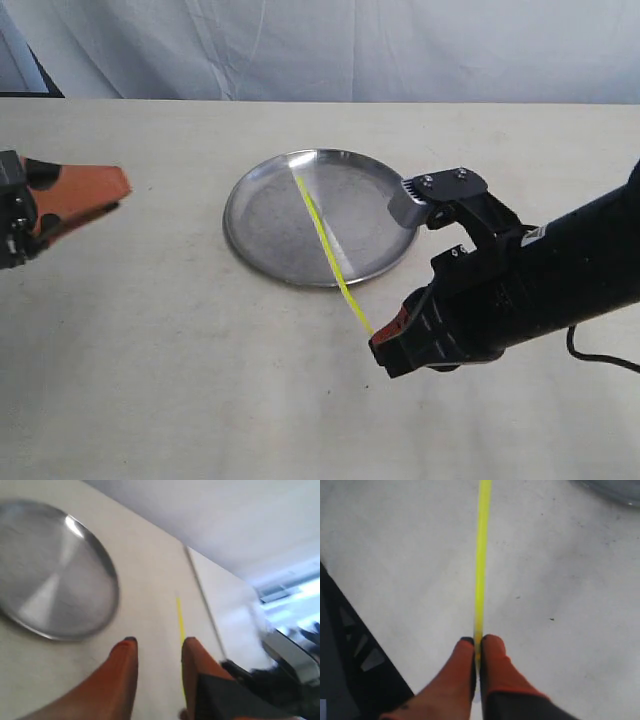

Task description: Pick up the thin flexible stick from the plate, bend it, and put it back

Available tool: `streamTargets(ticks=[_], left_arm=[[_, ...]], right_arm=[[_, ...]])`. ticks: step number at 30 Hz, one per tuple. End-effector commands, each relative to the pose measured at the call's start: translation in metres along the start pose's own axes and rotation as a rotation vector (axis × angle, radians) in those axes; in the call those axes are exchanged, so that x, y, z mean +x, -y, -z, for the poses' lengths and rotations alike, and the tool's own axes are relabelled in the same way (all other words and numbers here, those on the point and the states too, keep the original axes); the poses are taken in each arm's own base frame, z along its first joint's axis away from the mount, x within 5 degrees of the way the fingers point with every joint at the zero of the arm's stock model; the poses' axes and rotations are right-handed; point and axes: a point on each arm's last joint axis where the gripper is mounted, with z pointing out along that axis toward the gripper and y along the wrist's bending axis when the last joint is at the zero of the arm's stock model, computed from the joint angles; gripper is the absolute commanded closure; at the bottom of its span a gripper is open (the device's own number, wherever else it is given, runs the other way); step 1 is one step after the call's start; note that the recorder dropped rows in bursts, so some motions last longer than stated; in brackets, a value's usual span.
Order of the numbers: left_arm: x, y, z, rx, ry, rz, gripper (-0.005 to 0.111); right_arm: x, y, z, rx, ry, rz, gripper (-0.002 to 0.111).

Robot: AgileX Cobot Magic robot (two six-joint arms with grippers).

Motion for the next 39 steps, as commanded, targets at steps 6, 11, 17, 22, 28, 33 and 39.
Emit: streamTargets(ticks=[6,11,17,22,28,33,39], left_arm=[[-0.028,-0.016,-0.025,0.202,0.051,0.25,0.076],[-0.04,-0.015,-0.023,0.239,0.181,0.305,0.076],[-0.035,0.001,-0.038,0.252,-0.004,0.056,0.076],[-0.031,0.023,-0.07,0.351,-0.111,-0.016,0.067],[-0.024,0.039,-0.09,0.427,-0.141,-0.082,0.063],[-0.02,0.039,-0.09,0.426,-0.166,-0.114,0.063],[-0.02,0.039,-0.09,0.425,-0.171,-0.112,0.063]], right_arm=[[0.001,-0.013,0.02,-0.042,0.164,-0.014,0.109],[-0.001,-0.017,0.027,-0.051,0.217,-0.018,0.109],[-0.004,-0.022,0.028,-0.11,0.248,-0.012,0.109],[-0.005,-0.023,0.028,-0.127,0.266,-0.004,0.109],[-0.005,-0.022,0.027,-0.12,0.255,0.005,0.109],[-0.004,-0.022,0.026,-0.111,0.247,0.019,0.109],[-0.005,-0.02,0.026,-0.099,0.255,0.019,0.109]])
